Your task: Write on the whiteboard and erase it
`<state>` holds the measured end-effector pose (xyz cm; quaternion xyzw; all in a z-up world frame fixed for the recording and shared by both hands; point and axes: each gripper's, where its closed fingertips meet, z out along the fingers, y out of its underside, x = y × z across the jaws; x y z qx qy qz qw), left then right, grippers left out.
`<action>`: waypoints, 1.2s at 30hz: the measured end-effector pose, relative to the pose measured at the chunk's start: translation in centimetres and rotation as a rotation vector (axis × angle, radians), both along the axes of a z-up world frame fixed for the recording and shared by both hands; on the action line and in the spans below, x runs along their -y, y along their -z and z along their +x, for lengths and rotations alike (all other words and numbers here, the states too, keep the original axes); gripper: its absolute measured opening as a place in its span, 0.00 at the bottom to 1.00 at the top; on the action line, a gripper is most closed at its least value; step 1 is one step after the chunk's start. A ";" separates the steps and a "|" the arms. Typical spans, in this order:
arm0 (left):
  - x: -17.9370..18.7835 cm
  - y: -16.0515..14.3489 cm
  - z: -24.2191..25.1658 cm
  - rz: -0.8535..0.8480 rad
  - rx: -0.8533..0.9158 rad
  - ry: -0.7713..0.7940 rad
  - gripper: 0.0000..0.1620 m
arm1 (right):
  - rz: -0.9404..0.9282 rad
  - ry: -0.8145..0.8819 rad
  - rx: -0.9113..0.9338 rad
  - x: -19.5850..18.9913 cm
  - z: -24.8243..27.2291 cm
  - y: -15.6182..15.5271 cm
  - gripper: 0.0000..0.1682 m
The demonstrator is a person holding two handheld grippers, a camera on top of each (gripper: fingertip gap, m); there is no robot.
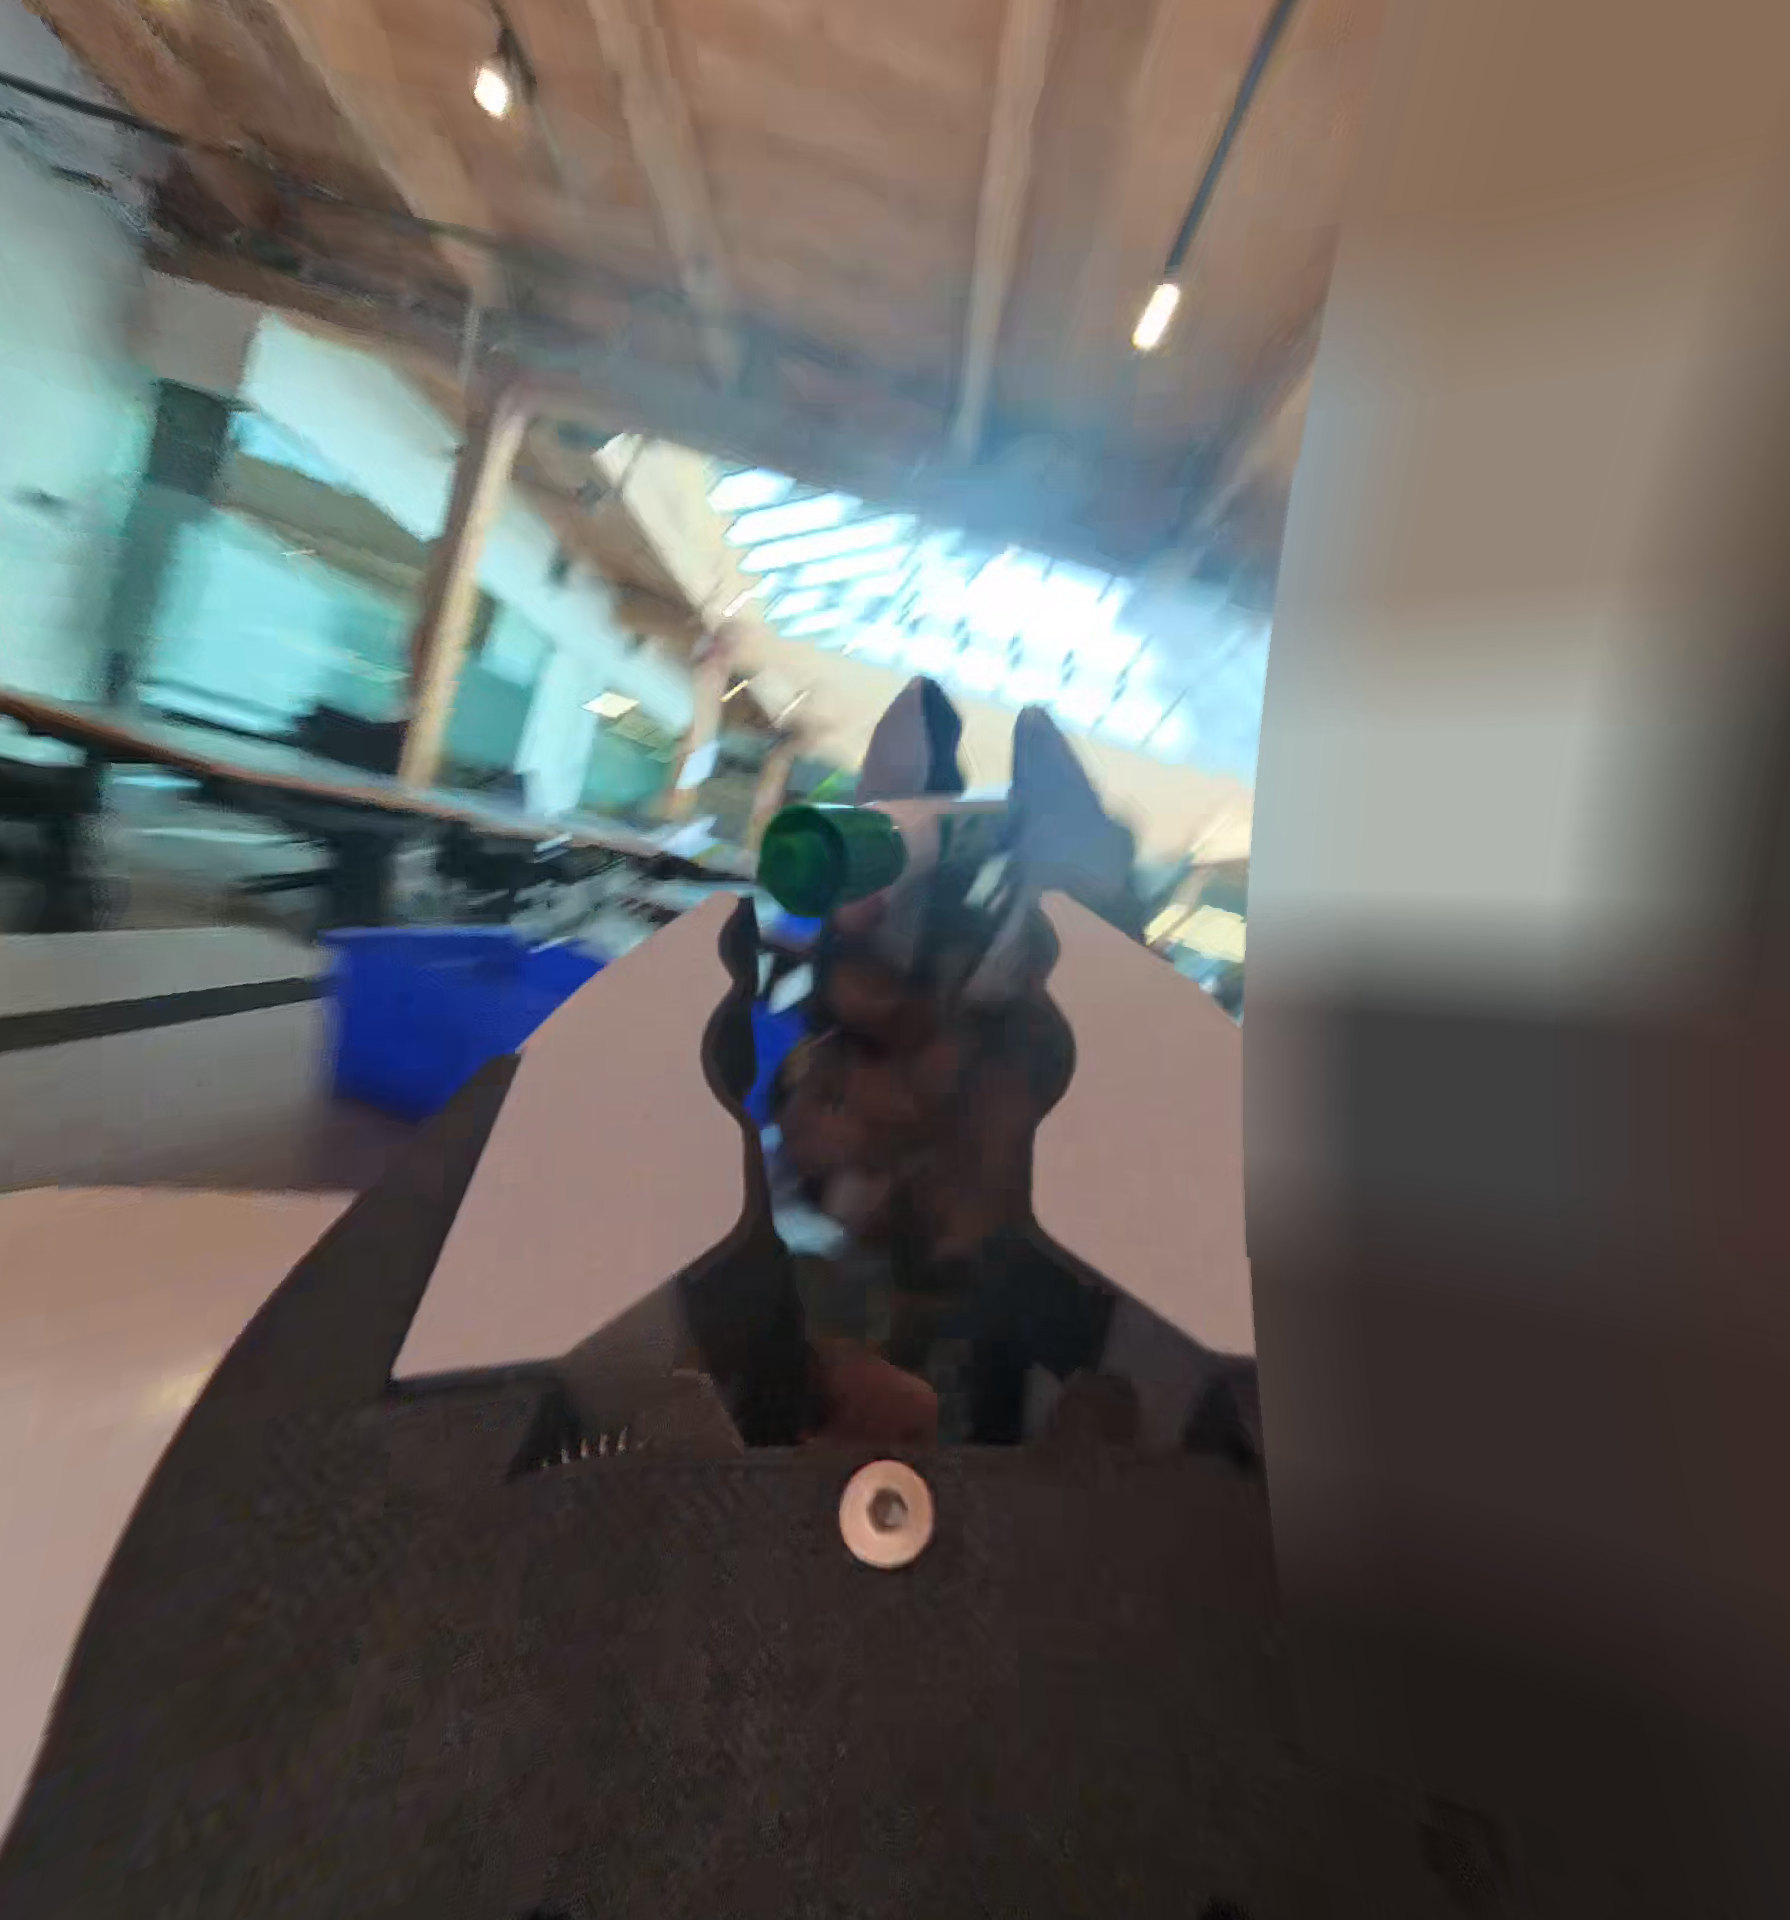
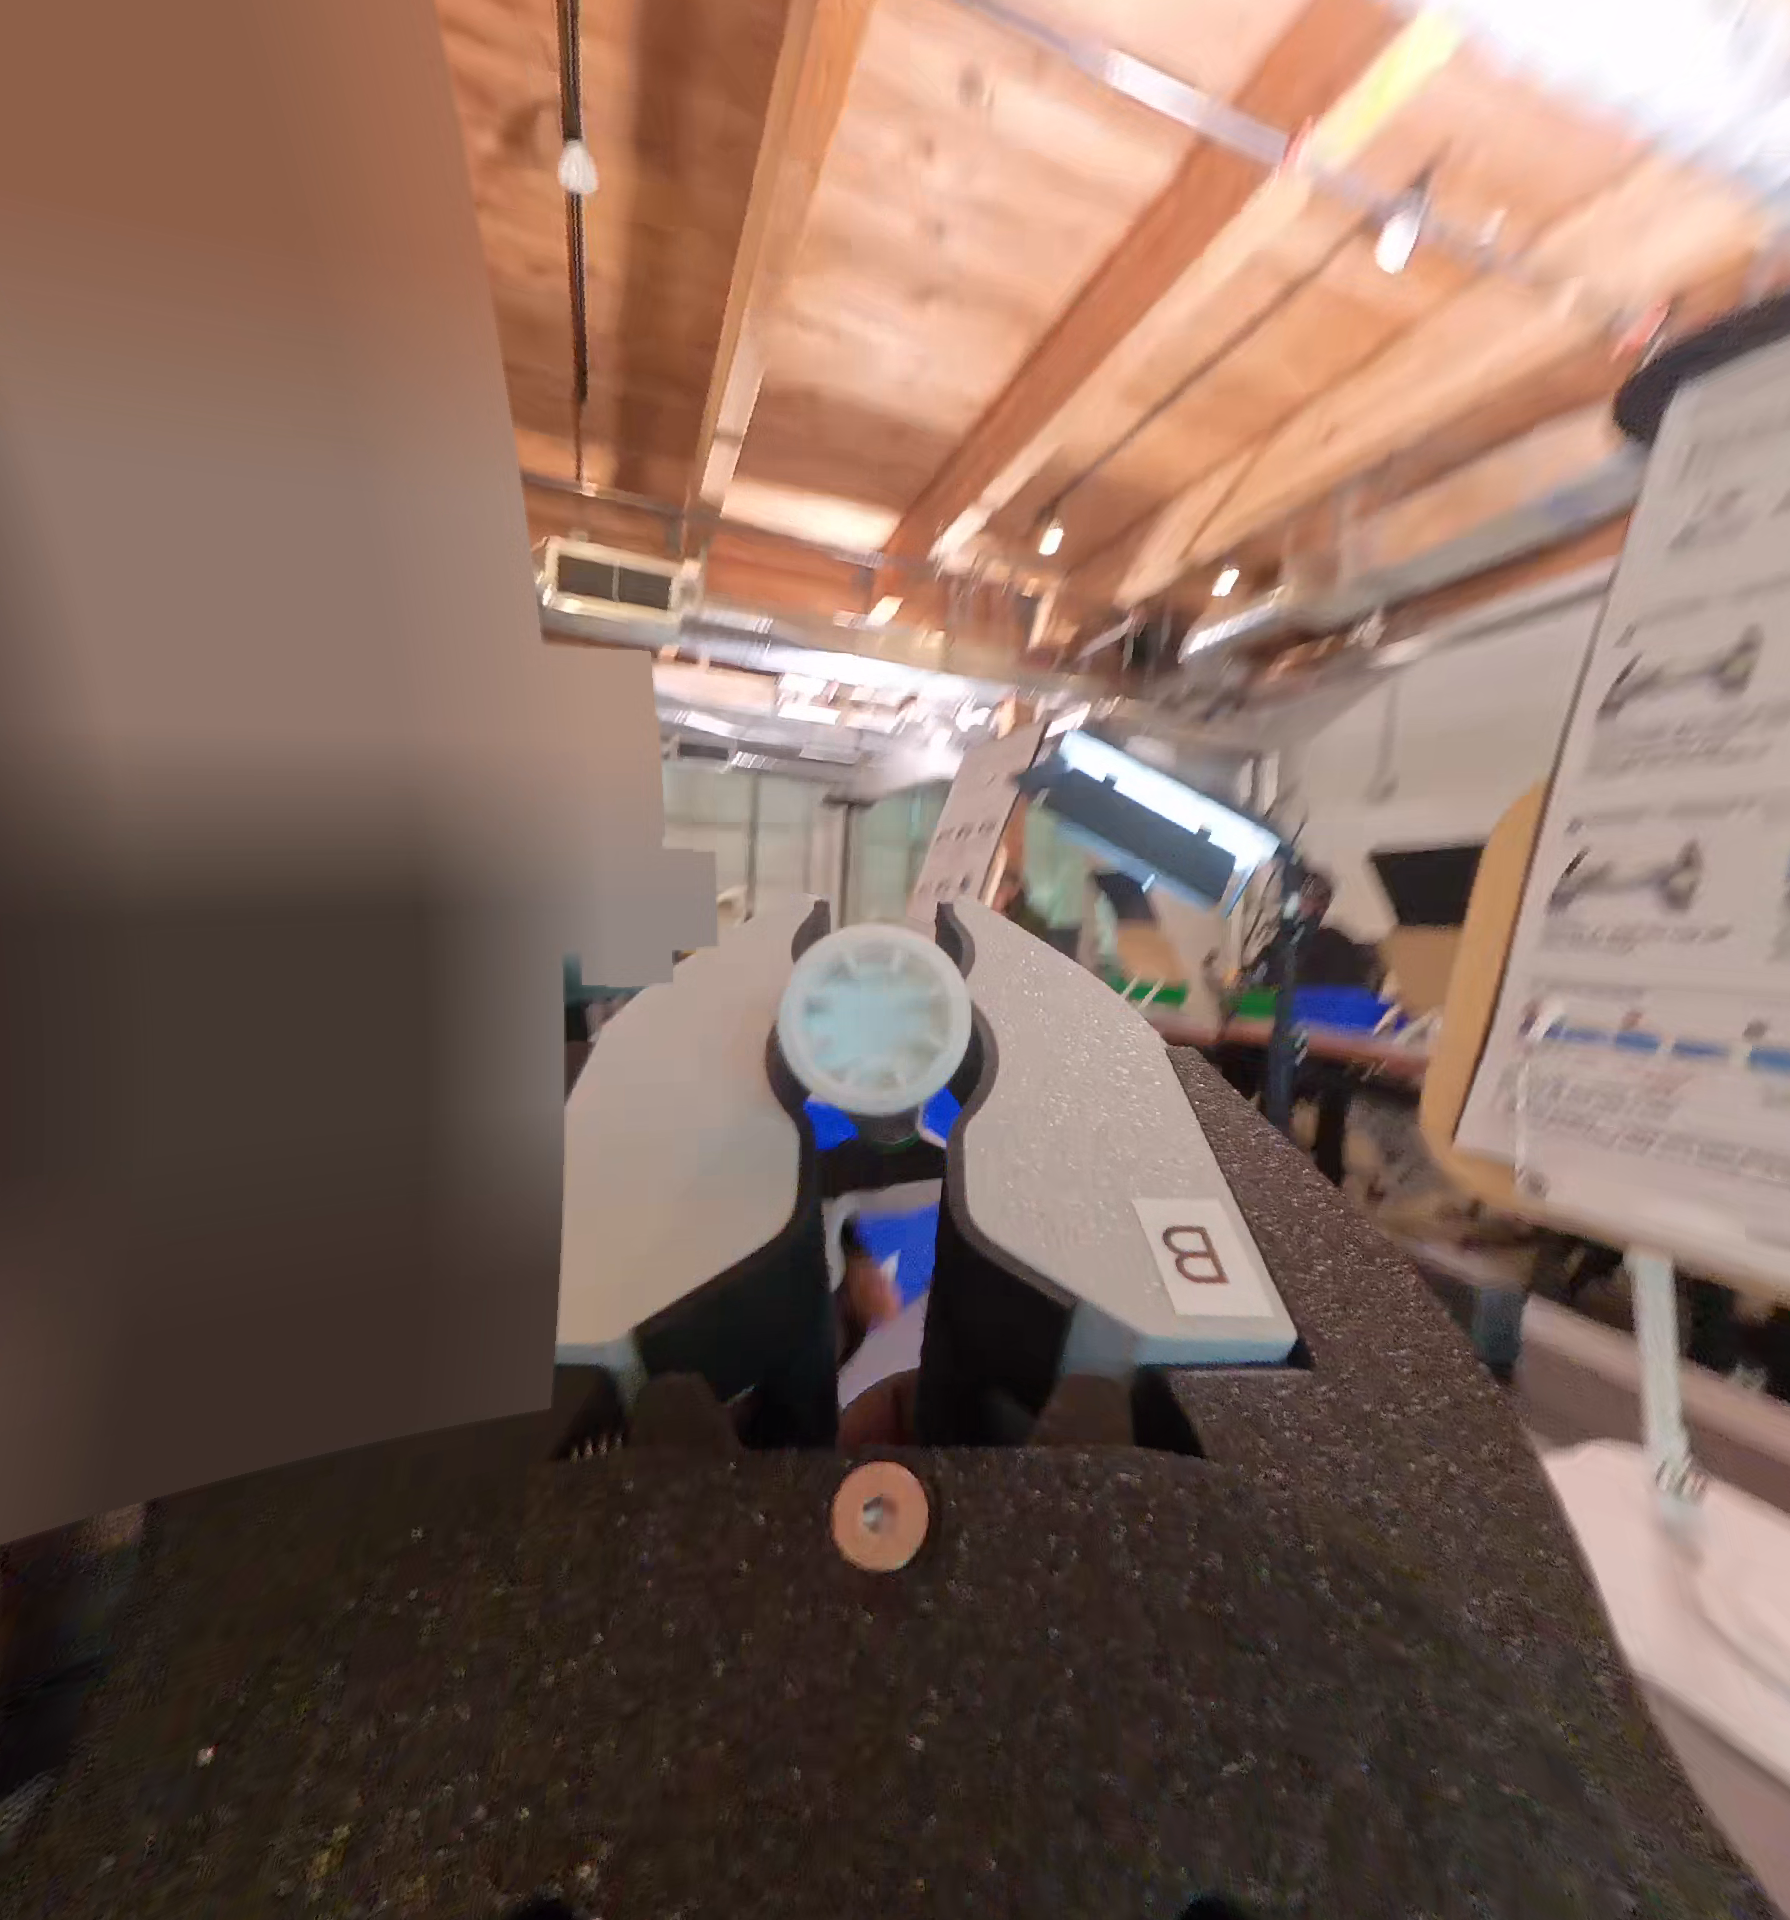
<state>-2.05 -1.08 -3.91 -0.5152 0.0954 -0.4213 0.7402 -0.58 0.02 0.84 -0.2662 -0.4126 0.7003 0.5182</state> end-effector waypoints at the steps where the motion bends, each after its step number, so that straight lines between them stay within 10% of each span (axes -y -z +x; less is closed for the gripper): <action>1: -0.4 1.4 -0.7 -0.028 -0.224 -0.139 0.35 | 0.000 -0.037 0.069 -0.1 0.0 0.6 0.12; 4: -0.5 3.8 -1.7 -0.018 -0.784 -0.390 0.37 | 0.046 -0.081 0.248 0.0 -0.4 2.7 0.12; 10: -1.9 6.4 0.7 -0.031 -1.128 -0.397 0.16 | 0.076 -0.149 0.342 1.7 -0.7 4.4 0.12; 36: -3.0 9.8 1.2 -0.108 -1.196 -0.235 0.09 | 0.161 -0.106 0.303 0.6 -1.7 6.7 0.11</action>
